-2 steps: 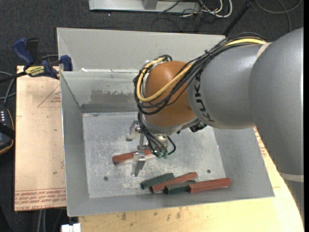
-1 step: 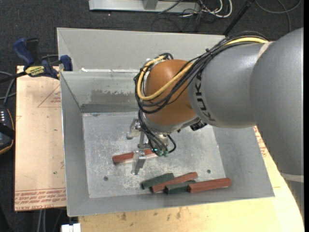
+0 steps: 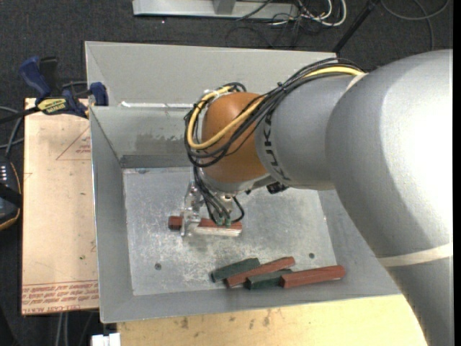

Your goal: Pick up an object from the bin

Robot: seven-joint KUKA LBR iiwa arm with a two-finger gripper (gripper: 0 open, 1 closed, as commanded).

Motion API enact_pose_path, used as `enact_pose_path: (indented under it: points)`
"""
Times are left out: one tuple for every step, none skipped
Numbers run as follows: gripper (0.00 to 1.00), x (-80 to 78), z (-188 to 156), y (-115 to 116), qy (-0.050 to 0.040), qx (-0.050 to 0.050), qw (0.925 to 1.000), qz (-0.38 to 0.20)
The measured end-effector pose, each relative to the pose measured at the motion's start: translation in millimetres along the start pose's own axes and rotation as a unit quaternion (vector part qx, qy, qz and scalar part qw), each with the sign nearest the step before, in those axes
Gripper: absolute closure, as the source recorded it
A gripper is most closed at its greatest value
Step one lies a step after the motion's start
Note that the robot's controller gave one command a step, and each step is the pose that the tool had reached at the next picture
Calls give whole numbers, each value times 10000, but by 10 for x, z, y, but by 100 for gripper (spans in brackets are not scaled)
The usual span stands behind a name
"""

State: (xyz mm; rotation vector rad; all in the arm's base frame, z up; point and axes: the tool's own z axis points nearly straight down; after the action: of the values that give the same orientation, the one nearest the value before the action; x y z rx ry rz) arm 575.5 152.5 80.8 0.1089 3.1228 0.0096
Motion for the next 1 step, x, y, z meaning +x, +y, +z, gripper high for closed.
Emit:
enact_pose_path:
  points:
    - [100,0,0,0,1,0,10000,2]
